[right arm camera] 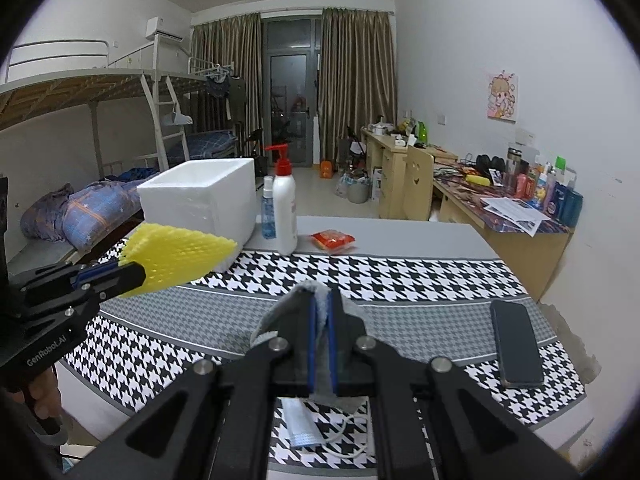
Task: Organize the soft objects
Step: 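Carry the yellow brush in the left tool while the right tool carries the grey sock toward the foam box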
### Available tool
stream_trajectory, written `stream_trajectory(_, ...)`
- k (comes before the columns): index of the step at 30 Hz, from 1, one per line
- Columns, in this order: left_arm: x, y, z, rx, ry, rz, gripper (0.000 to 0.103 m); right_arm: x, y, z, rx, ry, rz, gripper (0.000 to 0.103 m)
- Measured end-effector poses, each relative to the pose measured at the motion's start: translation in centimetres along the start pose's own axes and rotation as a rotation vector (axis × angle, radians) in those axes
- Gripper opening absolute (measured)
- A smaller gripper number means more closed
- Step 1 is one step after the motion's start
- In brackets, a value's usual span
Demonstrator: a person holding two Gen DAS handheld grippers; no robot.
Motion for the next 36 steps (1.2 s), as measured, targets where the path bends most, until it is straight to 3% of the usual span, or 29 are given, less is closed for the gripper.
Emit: stream_trajectory(36,-5.2,-0.9,-3.5,-0.067,0.012,0.053,0.011,-5.4,1.1,-4.7,-0.093,-0.039,0.068,0.008)
Point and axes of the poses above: each gripper's, at about its wrist camera, not at the fingertips, and y roughly the way its jaws point, z to its right, x to its underside, the point moved 5 cm from there along y, roughly the way its jaws point, and after that the axes turned 8 degrees about x, right-handed, at the moved point
